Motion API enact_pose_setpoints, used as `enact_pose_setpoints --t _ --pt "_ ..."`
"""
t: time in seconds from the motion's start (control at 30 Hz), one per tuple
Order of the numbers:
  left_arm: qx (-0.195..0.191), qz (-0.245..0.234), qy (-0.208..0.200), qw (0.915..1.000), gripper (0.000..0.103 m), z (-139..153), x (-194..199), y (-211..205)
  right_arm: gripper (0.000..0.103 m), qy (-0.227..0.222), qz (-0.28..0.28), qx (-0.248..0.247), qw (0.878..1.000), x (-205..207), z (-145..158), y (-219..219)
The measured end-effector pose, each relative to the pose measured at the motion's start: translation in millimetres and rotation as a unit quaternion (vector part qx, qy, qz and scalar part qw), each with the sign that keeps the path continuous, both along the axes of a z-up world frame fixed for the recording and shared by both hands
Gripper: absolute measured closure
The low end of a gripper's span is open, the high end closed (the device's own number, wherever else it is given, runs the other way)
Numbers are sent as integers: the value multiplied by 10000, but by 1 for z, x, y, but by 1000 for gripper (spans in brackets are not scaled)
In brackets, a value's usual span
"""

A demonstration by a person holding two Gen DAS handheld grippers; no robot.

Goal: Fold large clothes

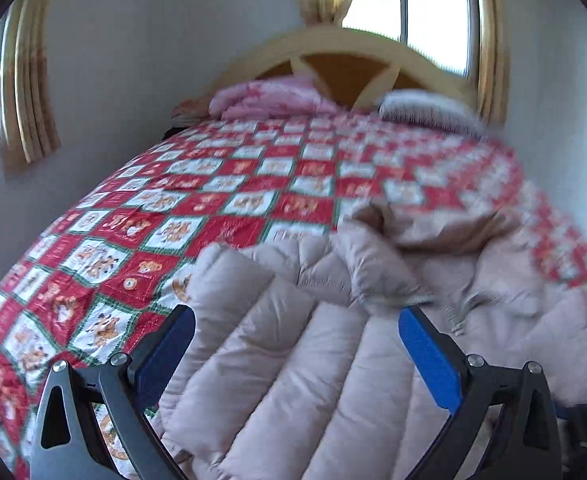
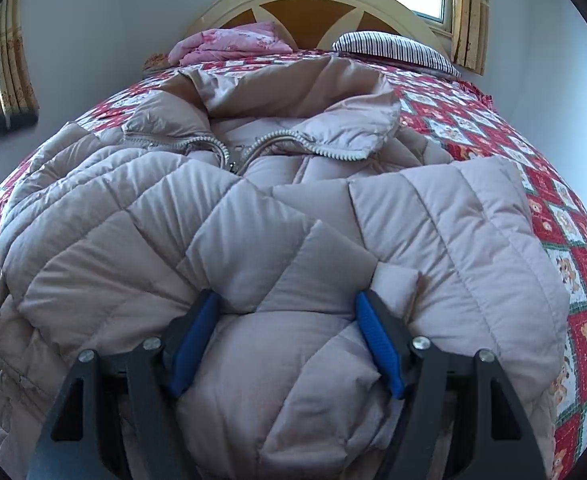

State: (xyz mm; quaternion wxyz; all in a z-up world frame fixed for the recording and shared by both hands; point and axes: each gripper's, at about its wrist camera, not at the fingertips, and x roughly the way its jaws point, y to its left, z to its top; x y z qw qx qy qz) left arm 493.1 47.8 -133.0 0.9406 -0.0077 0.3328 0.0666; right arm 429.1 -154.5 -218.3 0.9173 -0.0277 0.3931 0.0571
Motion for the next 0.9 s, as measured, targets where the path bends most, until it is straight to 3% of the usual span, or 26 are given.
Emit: enact_pose_setpoints --t 0.1,0.17,0.27,0.43,0.9 --pt "455 344 617 9965 1 -39 24 -1 30 -24 -20 -8 10000 0 0 1" --pt "401 373 910 9943 1 -66 30 7 30 -36 -36 -7 10000 -1 0 1" --pt "97 328 751 9966 1 -76 25 16 30 -47 -32 -2 10000 -2 0 0" --pt "-147 288 863 9957 1 -85 29 20 29 -60 -17 -15 10000 -2 0 1" --pt "-157 271 887 9956 1 -84 29 15 28 -48 -41 -206 9998 0 0 7"
